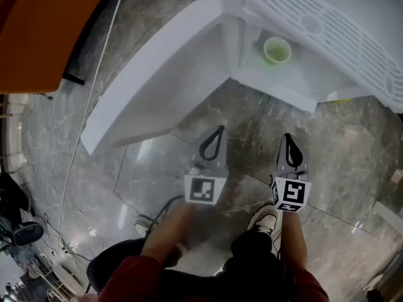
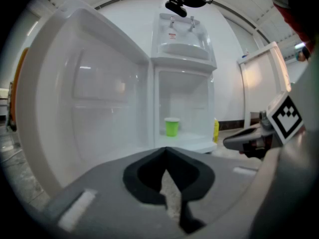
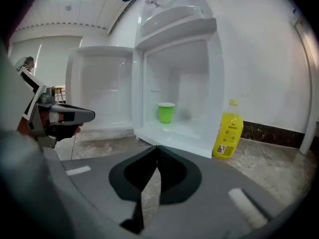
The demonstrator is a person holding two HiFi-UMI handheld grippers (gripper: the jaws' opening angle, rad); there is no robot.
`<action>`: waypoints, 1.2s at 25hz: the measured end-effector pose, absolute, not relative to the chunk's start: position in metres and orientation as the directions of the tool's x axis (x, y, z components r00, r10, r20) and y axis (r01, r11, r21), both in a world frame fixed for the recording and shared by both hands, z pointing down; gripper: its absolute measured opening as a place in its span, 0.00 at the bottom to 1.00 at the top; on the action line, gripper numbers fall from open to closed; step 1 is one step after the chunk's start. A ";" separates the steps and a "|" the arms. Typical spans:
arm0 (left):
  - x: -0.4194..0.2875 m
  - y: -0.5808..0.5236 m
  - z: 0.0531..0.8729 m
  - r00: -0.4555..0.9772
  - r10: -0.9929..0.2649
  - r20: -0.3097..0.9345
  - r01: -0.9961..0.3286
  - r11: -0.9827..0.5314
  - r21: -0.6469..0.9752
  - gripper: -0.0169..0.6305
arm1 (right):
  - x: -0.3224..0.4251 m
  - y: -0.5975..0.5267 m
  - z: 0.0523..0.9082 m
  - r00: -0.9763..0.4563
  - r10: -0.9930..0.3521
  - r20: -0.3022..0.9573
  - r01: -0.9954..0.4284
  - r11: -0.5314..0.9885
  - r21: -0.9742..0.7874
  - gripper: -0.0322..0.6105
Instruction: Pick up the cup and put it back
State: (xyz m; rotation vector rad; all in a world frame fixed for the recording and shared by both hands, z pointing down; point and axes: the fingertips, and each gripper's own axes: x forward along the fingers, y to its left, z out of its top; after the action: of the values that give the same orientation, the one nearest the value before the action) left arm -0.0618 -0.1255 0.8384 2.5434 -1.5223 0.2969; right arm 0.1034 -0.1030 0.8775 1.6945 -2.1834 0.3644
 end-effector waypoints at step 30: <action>-0.108 -0.048 0.377 0.573 -0.715 0.401 -0.796 -0.602 0.064 0.03 | 0.064 -0.027 0.396 -0.206 -0.806 0.554 -0.976 0.207 -0.062 0.05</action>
State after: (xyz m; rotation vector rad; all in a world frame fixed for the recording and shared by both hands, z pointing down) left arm -0.1083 -0.0476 0.3774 2.5684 -1.2561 0.4957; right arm 0.0641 -0.0275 0.3961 1.6581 -2.0854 0.5724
